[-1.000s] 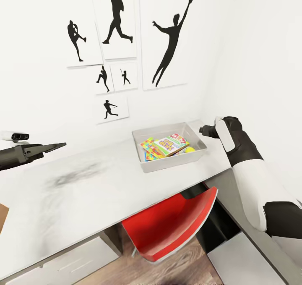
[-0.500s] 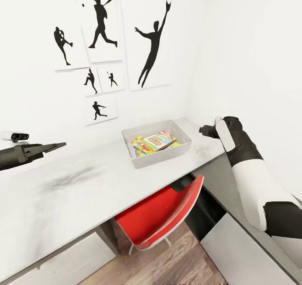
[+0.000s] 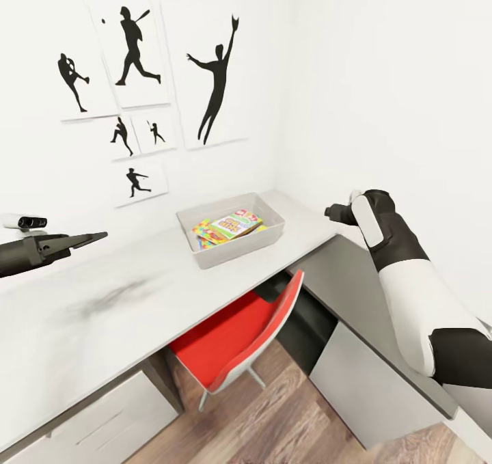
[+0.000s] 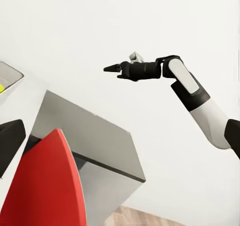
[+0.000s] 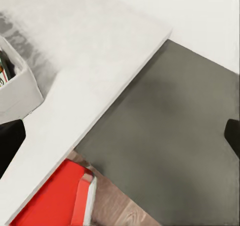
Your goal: Put all the toys in the child's room - the three board games (two on the bed and one on the table), the two jigsaw puzzles on the table, and the tennis ball on the table - inside the toy box on the table in the child's room.
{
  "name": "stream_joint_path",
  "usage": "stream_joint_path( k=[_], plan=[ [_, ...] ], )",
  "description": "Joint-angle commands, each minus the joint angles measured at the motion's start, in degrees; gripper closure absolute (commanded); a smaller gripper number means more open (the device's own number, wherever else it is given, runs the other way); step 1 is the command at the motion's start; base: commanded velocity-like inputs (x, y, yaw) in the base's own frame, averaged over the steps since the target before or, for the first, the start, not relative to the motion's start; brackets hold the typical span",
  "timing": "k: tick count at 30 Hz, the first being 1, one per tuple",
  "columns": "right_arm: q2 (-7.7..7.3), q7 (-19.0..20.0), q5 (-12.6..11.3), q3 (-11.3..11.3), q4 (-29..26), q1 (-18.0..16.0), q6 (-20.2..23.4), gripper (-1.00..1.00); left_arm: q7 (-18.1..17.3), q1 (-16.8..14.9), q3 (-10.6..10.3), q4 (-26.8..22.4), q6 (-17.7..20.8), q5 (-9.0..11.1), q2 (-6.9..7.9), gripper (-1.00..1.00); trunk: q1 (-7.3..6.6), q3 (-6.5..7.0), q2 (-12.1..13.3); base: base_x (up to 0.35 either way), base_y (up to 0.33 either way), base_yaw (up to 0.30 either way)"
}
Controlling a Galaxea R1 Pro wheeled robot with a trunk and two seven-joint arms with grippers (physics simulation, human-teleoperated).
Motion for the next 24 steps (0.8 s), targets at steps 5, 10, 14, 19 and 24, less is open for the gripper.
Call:
stream_joint_path(
  k=[5, 10, 14, 19, 24],
  plan=[
    [-0.06, -0.5, -0.6, 0.3, 0.0, 0.3, 0.1, -1.0, -0.2, 0.0, 0.0, 0.0, 0.6, -0.1, 0.08, -1.0, 0.02, 0.28, -0.1, -0.131, 0.069, -0.21],
    [-0.06, -0.5, -0.6, 0.3, 0.0, 0.5, 0.1, -1.0, -0.2, 0.0, 0.0, 0.0, 0.6, 0.0, 0.47, -1.0, 0.02, 0.68, -0.1, -0.135, 0.072, -0.21],
    [-0.06, -0.5, -0.6, 0.3, 0.0, 0.5, 0.0, -1.0, -0.2, 0.0, 0.0, 0.0, 0.6, 0.0, 0.72, -1.0, 0.02, 0.99, -0.1, -0.101, 0.017, -0.21],
    [-0.06, -0.5, -0.6, 0.3, 0.0, 0.5, 0.0, -1.0, -0.2, 0.0, 0.0, 0.0, 0.6, 0.0, 0.8, -1.0, 0.02, 1.39, -0.1, -0.125, 0.029, -0.21],
    [-0.06, -0.5, -0.6, 0.3, 0.0, 0.5, 0.0, -1.0, -0.2, 0.0, 0.0, 0.0, 0.6, 0.0, 0.81, -1.0, 0.02, 1.79, -0.1, -0.128, 0.081, -0.21]
  ],
)
